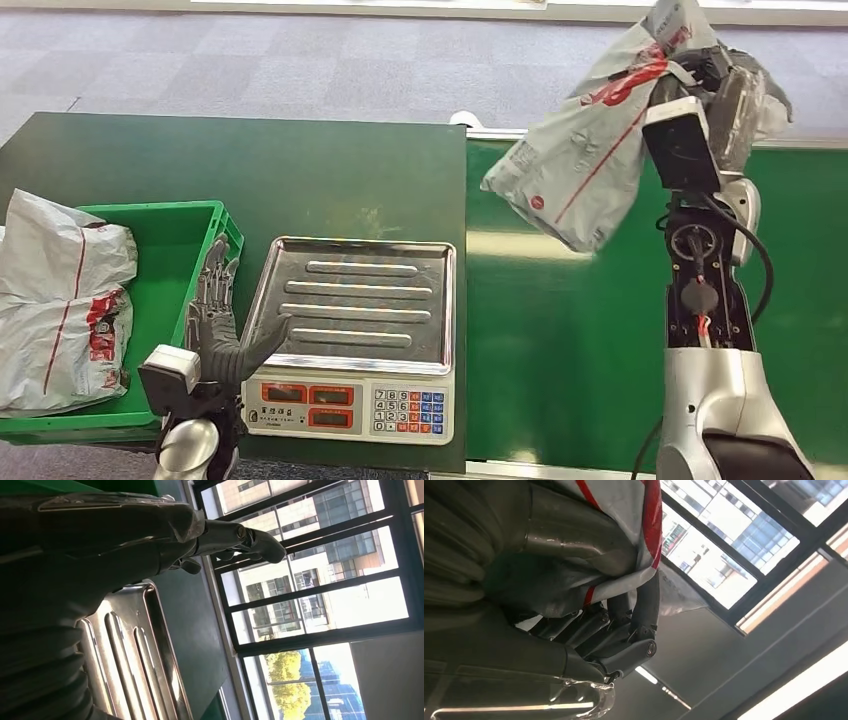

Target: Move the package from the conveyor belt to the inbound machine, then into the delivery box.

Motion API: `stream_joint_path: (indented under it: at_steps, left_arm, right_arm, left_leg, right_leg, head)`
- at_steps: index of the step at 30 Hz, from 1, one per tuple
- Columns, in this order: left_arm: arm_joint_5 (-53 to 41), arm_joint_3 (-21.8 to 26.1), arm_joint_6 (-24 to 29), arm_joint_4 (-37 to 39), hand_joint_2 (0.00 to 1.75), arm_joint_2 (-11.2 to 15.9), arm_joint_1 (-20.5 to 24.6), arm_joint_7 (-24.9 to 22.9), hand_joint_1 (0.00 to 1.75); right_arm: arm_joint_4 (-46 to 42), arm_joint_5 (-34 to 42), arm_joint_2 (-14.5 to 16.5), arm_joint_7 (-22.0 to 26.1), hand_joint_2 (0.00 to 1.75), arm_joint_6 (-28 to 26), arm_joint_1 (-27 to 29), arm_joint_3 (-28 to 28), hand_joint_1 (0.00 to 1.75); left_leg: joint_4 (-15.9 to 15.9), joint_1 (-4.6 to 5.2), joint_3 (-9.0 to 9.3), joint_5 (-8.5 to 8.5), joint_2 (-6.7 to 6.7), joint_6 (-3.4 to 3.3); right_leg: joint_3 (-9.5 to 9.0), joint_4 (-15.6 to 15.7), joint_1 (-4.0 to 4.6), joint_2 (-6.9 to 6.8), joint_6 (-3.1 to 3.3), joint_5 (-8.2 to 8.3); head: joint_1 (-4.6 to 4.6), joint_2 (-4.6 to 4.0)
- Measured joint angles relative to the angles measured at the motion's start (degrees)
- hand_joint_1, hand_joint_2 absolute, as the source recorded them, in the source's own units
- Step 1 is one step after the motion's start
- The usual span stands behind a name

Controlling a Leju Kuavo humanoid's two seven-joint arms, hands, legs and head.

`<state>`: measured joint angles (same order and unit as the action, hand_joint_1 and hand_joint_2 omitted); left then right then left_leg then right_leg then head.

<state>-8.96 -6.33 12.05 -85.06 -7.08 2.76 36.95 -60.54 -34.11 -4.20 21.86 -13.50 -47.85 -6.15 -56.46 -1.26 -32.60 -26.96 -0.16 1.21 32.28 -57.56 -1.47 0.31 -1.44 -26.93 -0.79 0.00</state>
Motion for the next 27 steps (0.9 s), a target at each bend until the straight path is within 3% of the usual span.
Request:
stream_joint_path:
  at_steps: [4,9,21,27]
  left_arm:
    - [1.60,-0.45,0.97,0.32,1.75,0.38,0.39,0.11,0.00]
    - [3.59,-0.50,0.51,0.61,1.75,0.78,1.23,-0.02,0.00]
    - [4.46,-1.75,0.45,1.91,1.75,1.43,2.99,0.11,0.00]
    - [4.50,-2.61,-0.03,2.90,1.75,1.46,3.87,-0.09,0.00]
  right_arm:
    - [8.51,-3.40,2.64,-0.50,1.75,-0.81,-6.90,-6.64,1.75]
    - [16.23,-3.33,8.31,0.81,1.75,-1.56,-10.18,-13.88,1.75]
    - [28.30,0.63,16.27,5.18,1.75,-3.16,-8.00,-21.65,1.75]
    - [30.93,2.12,17.84,6.24,1.75,-2.86,-4.82,-23.67,1.75]
  left_leg:
    - [0.00,-0.01,-0.10,0.04,0.09,0.02]
    - [0.01,-0.03,-0.14,0.03,0.15,0.02]
    - [0.00,-0.01,-0.17,0.03,0.14,0.02]
    - [0.01,-0.02,-0.18,0.03,0.13,0.02]
  right_leg:
    - [0.16,-0.04,0.02,0.08,0.02,0.02]
    - [0.27,-0.04,0.03,0.11,0.03,-0.01]
    - [0.29,-0.02,0.01,0.10,0.03,0.00]
    - [0.31,-0.02,0.02,0.11,0.04,0.00]
  head:
    - [0.01,0.00]
    - [0.01,0.00]
    - [0.03,0.00]
    - [0.02,0.00]
